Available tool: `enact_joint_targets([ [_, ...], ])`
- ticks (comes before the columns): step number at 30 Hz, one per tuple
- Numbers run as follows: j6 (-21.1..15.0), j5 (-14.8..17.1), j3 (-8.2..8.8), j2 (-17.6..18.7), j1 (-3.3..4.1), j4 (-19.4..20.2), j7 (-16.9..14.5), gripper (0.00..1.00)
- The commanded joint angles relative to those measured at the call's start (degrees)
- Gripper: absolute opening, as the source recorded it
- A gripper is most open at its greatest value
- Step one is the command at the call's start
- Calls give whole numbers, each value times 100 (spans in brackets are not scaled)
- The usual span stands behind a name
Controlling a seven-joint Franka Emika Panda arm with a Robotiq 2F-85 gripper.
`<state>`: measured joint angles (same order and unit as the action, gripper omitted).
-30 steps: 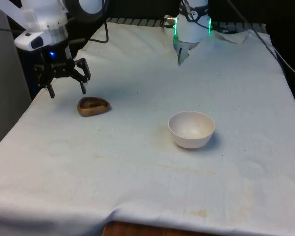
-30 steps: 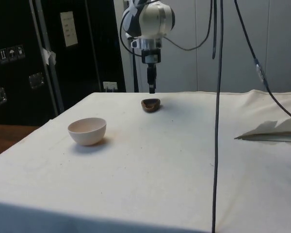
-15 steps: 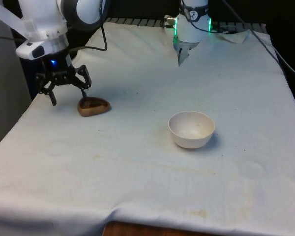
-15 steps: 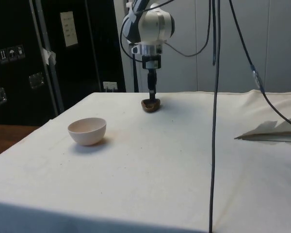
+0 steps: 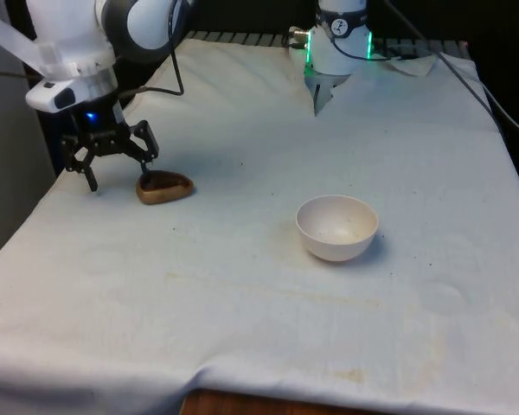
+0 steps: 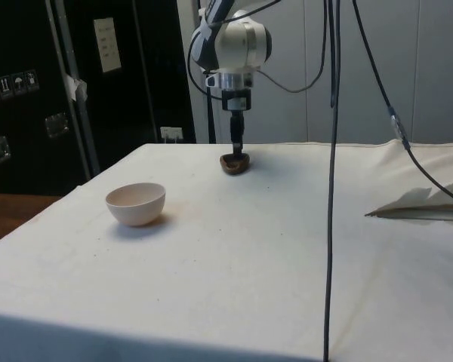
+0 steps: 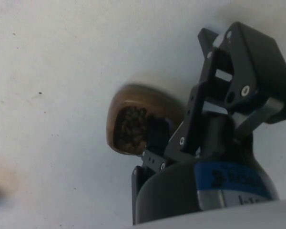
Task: Pour the coffee beans from the cup into the bowl.
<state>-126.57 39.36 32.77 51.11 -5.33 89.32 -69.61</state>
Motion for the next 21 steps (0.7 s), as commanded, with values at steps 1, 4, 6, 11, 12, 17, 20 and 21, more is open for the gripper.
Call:
enact_joint_targets([
  [1, 46, 11, -17, 17, -46, -52, -29, 100],
  [4, 69, 17, -11, 17, -52, -57, -52, 100],
  [6, 74, 17, -6, 17, -57, -52, -69, 100],
  [11, 74, 17, 0, 11, -57, -46, -86, 100],
  [12, 74, 11, 6, 11, -57, -40, -92, 100],
  [17, 57, 11, 11, 6, -46, -29, -97, 100],
  [20, 57, 11, 11, 6, -40, -29, -97, 100],
  [21, 57, 11, 11, 6, -34, -29, -97, 98],
])
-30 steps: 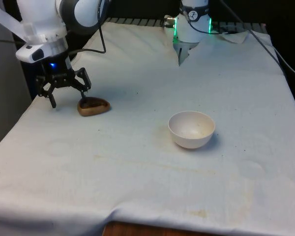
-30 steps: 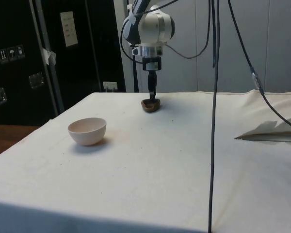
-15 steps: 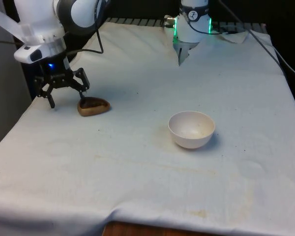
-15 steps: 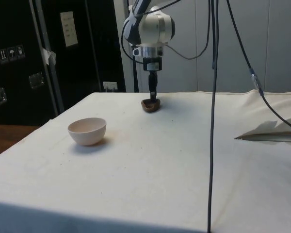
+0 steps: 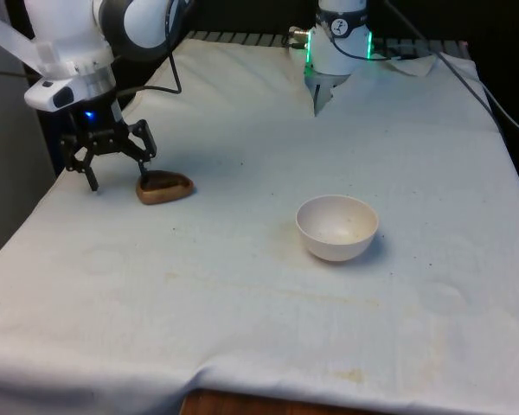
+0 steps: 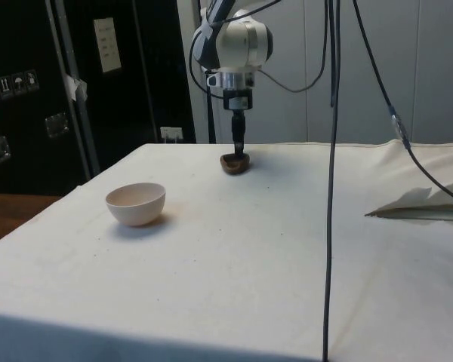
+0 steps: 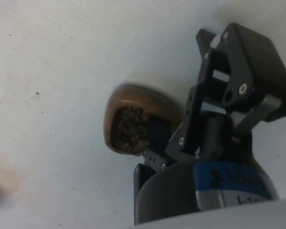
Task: Pour the coffee beans from the cup into the bowl.
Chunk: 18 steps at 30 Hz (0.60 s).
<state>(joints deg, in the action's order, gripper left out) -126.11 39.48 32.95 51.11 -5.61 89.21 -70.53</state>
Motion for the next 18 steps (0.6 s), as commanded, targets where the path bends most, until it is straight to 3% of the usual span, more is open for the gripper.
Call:
enact_joint_targets([
  [1, 11, -6, -6, 6, -6, -17, -6, 94],
  [4, 11, -6, -6, 6, -6, -17, -6, 74],
  [5, 6, -6, -6, 6, -6, -11, -6, 63],
  [9, 0, 0, 0, 0, 6, 0, -6, 41],
  [10, 6, -6, -6, 6, 0, -11, -6, 41],
  [12, 6, -6, -6, 6, 0, -11, -6, 30],
  [13, 6, -6, -6, 6, 0, -11, -6, 19],
  [16, 11, 0, 0, 0, 0, -17, -6, 3],
  [18, 6, -6, 0, 0, 6, -11, -6, 0],
])
